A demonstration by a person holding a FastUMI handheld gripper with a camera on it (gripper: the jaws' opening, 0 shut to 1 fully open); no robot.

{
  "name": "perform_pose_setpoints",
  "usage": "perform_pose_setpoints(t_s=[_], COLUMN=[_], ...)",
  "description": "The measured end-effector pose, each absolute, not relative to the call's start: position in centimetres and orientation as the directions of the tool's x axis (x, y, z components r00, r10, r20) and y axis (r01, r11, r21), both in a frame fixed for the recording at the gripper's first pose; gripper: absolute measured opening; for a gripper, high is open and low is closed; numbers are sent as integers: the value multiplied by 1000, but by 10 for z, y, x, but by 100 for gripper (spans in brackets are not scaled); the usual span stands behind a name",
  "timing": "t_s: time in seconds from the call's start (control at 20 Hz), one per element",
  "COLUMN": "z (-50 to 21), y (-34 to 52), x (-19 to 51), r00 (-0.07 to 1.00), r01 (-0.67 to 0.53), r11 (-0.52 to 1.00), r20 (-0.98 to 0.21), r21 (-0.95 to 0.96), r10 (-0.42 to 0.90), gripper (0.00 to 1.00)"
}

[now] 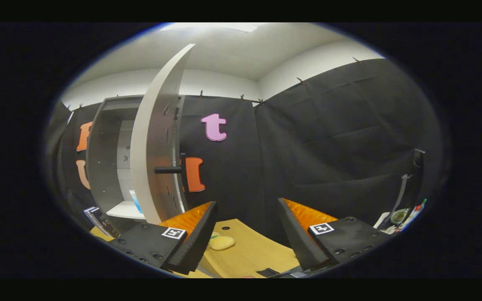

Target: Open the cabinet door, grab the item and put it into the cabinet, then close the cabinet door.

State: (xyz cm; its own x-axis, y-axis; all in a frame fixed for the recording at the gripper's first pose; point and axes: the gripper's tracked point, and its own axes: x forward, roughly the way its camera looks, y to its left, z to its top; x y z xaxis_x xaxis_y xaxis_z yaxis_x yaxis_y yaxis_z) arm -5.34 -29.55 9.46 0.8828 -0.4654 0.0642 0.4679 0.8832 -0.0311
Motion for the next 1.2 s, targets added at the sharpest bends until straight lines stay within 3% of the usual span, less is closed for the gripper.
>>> perform_pose_setpoints(t_s=[0.5,1.2], z=[85,47], y=[-193,-27], x=[-34,73], r00=[939,998], r01=[344,-45], r11=[936,999], r20=[46,-49], r21=[-76,-14], r10=[-342,44], gripper=[92,94])
